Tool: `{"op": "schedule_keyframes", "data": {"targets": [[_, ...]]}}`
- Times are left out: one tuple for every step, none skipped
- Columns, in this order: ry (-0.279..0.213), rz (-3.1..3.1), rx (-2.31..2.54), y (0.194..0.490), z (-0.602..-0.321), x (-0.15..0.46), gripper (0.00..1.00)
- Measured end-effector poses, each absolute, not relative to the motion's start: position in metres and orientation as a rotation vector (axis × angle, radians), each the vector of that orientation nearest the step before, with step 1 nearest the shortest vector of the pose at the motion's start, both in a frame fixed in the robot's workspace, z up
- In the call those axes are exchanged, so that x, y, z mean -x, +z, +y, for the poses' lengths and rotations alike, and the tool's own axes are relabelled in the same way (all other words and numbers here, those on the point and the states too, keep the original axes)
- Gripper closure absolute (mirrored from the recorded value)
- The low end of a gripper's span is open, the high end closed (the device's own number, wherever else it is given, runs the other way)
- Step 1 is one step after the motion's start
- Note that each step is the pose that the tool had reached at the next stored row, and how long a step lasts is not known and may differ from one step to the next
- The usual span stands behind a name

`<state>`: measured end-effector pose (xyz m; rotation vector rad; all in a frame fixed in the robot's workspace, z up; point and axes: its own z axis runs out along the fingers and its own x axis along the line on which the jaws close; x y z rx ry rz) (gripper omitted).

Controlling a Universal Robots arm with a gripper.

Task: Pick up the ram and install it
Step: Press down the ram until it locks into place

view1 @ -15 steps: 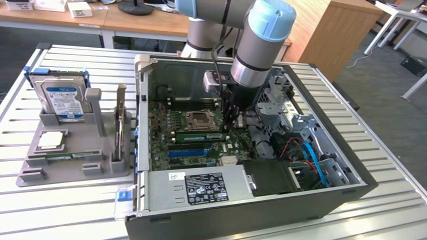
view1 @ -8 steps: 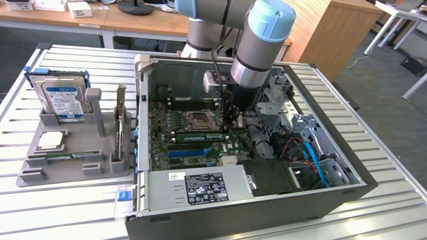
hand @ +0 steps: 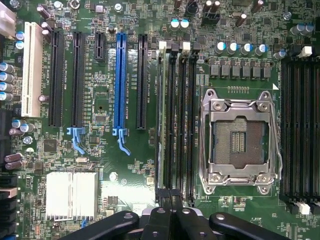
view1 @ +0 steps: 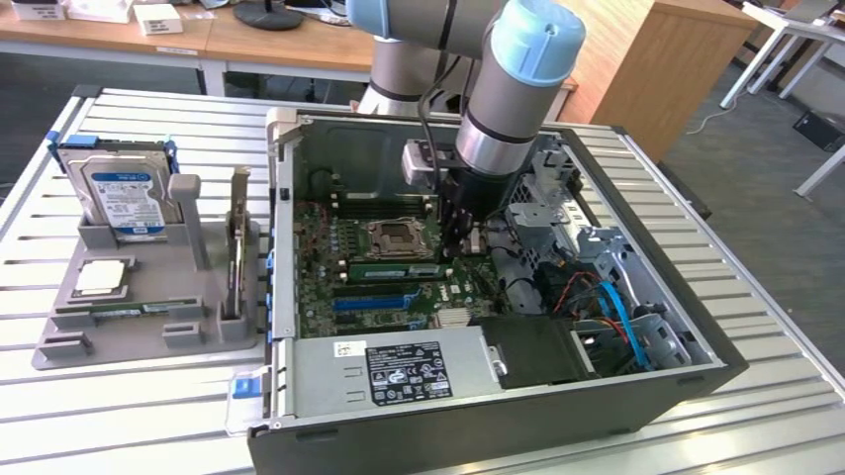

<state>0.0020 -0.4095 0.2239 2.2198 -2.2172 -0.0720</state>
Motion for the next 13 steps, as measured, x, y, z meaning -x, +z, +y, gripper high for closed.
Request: {"op": "schedule_keyframes", "data": {"targets": [[-0.072, -2.217, -2.22, 0.2238, -0.4096, -0.002, 0.89], [-0.072, -2.217, -2.22, 0.2238, -0.4096, -0.002, 0.89], [-0.072, -2.217, -2.22, 0.2236, -0.4096, -0.002, 0.89], [-0.073, -2.218, -2.221, 0.2232, -0.4096, -0.002, 0.89], [-0.073, -2.218, -2.221, 0.2227, -0.4097, -0.002, 0.89], [-0.074, -2.218, -2.221, 0.2225, -0.4097, -0.002, 0.89], [-0.074, -2.218, -2.221, 0.2225, -0.4097, -0.002, 0.89], [-0.074, -2.218, -2.221, 0.2224, -0.4096, -0.002, 0.89], [-0.074, -2.218, -2.221, 0.2223, -0.4096, -0.002, 0.89], [-0.074, -2.218, -2.221, 0.2222, -0.4096, -0.002, 0.89], [-0.074, -2.218, -2.221, 0.2222, -0.4096, -0.002, 0.89], [-0.074, -2.218, -2.221, 0.2223, -0.4096, -0.002, 0.89], [-0.075, -2.219, -2.221, 0.2229, -0.4095, -0.0021, 0.89]]}}
